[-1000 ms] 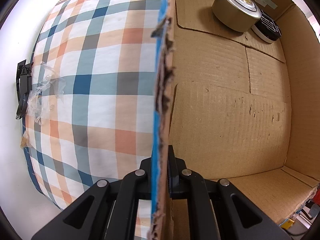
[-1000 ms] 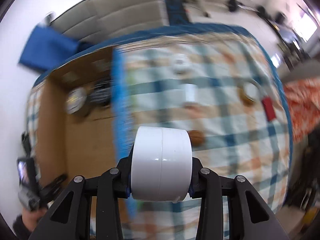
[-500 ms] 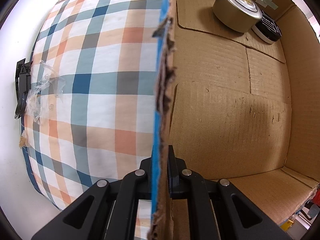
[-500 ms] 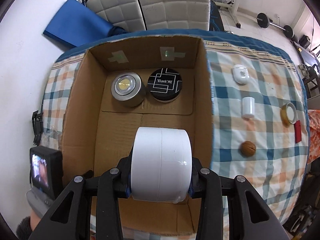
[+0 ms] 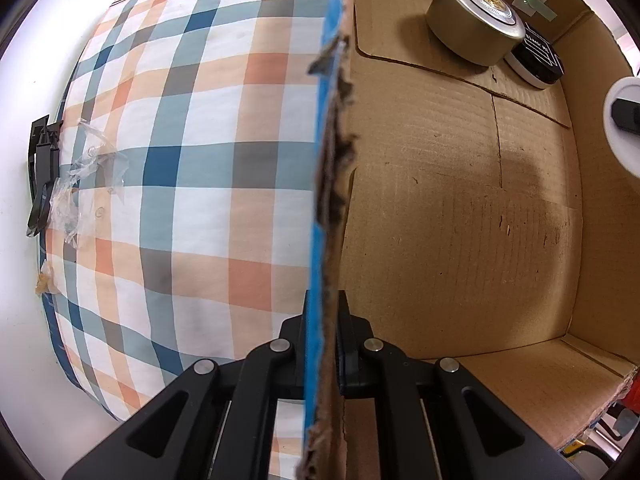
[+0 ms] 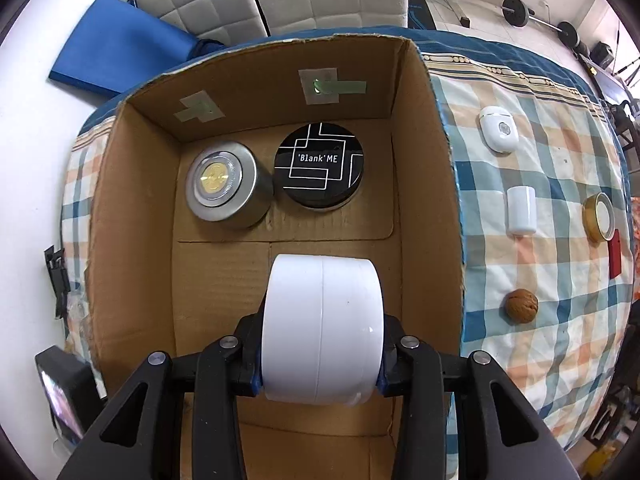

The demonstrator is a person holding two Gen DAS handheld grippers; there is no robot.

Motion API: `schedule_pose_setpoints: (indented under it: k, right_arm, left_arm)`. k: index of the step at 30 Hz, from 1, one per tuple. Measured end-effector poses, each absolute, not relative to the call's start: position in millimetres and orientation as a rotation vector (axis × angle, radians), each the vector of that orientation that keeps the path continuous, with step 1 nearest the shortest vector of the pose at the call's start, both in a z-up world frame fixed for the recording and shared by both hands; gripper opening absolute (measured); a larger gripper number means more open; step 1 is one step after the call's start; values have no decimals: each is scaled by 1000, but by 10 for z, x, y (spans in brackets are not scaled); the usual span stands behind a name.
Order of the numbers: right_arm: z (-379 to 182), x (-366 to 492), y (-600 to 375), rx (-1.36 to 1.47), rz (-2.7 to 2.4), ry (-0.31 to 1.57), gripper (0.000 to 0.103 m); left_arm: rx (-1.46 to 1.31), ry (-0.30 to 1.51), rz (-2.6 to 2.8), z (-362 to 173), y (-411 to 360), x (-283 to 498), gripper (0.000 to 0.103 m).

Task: Organize rigid objects
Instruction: 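Lower the white container into the box and open the right gripper, then grasp the small white cylinder with the right gripper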

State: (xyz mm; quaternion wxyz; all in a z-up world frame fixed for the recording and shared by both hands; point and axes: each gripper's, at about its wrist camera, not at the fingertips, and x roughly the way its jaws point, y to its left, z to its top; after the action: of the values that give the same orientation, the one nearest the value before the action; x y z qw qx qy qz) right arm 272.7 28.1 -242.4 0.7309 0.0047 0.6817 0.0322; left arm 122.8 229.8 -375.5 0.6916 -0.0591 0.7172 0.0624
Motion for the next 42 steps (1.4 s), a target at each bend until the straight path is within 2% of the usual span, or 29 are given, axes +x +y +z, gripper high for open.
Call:
schedule_pose_setpoints:
  k: [6,7,8,9,10,11,19,23,25,32,36,42]
  right_arm:
    - [-2567,2820,293,14,58,1534,43]
    - [-2595,2833,280,16,50,1550,50]
    - [-2596,2837,280,15,46,1554,65]
    - [-2573,2837,273,21,49,1542,74]
    - [-2538,2837,274,13,51,1525,89]
    - [-2504,2835,270,10,53,1515,95]
    - [-2291,2791,194,12,41,1482,95]
    - [-2126,2727,103,46,40,1457,103]
    - [-2020,2716,32,70,39,1439,103]
    - [-1702,2759,-649,137,-62,1371,103]
    - [-1872,2890,-1281,214,-151,1407,103]
    - [-2434,3172,-1880,295,-201,1469,103]
  left_arm:
    - [-129,1603,140,-3755,2280,1239,5]
    - [-128,1602,139,-3756,2278,1239,5]
    - [-128,1602,139,-3754,2275,1243,5]
    - [-131,1602,136,-3753,2272,1244,5]
    - [-126,1602,138,-3753,2267,1248,5]
    - [-126,1602,139,-3754,2270,1249,5]
    - [-124,1600,133,-3758,2263,1248,5]
    - [-118,1598,128,-3766,2259,1239,5]
    - [-118,1596,126,-3772,2251,1236,5]
    - [-138,1599,129,-3776,2279,1241,5]
    - [-154,1600,145,-3771,2315,1239,5]
    - [-156,1602,171,-3767,2340,1235,6]
